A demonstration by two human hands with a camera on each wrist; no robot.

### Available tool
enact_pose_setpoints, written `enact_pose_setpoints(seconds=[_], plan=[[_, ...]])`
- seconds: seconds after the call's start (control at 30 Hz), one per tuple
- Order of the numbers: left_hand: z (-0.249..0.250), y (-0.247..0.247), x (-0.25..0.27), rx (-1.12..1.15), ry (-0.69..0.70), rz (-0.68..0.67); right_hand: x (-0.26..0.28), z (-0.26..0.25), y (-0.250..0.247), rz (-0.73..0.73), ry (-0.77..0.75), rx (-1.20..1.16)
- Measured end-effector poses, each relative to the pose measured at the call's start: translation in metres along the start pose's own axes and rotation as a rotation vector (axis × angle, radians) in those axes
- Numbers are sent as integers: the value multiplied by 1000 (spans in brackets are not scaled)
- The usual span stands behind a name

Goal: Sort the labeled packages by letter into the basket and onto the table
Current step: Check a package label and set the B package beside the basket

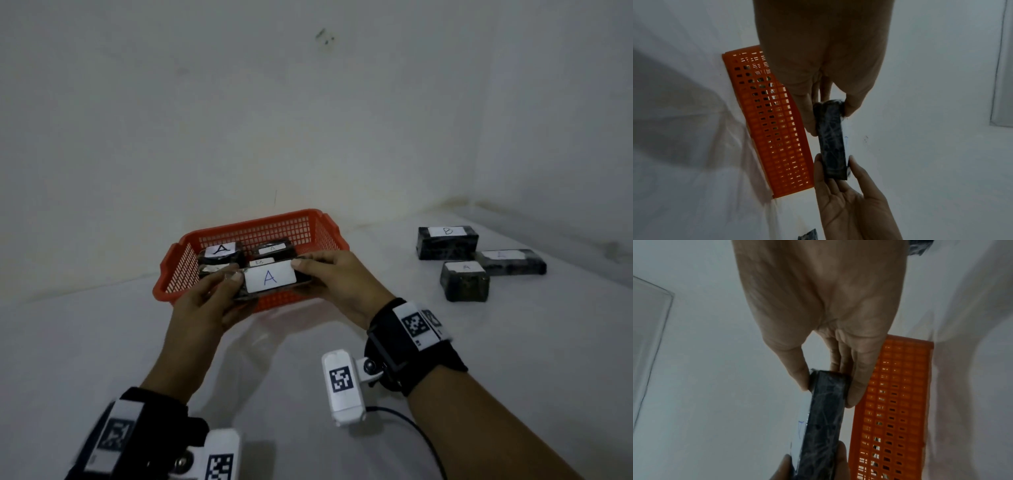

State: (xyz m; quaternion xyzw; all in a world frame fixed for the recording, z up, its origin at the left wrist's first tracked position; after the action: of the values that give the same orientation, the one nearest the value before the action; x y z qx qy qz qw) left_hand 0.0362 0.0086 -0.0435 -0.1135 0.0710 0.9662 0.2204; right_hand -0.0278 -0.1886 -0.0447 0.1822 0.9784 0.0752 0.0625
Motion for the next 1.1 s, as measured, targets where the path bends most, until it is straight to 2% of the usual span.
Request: enact_pose_setpoints(seconds=[0.13, 0.27, 0.53, 0.7, 0.8, 0.9, 1.0, 1.1], plan=[[0, 20, -6, -20, -68, -53, 8, -9, -20, 45, 61, -41], [7, 62, -10, 17, -133, -146, 20, -26, -59, 116, 90, -59], [1, 196, -18, 28, -270, -314, 68, -57, -183, 306, 150, -84], [-1, 272, -12, 32, -309, -341, 94, -75, -248, 416, 167, -42], [-3, 314, -15, -170, -215, -407, 103, -84, -282, 505, 173, -25], [-4, 349, -24, -661, 62, -541, 111, -89, -310, 583, 183, 9], [-13, 376, -27, -883, 138, -633, 120, -84, -332, 657, 220, 53], [-28, 397, -21, -888, 71, -682, 125, -71, -350, 718, 262, 100]])
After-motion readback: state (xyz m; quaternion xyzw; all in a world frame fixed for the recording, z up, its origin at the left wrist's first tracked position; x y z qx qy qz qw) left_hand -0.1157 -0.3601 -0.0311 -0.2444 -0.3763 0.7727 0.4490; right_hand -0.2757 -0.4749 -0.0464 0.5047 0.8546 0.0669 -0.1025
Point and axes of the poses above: each hand's wrist, its own x-axis away from the middle knuckle, its own y-axis out of the palm, z = x × y, the point moved 2 cm from there along -x, towards the middle knuckle, and after that the axes turned 2 degrees about x, right-handed, at the moved point
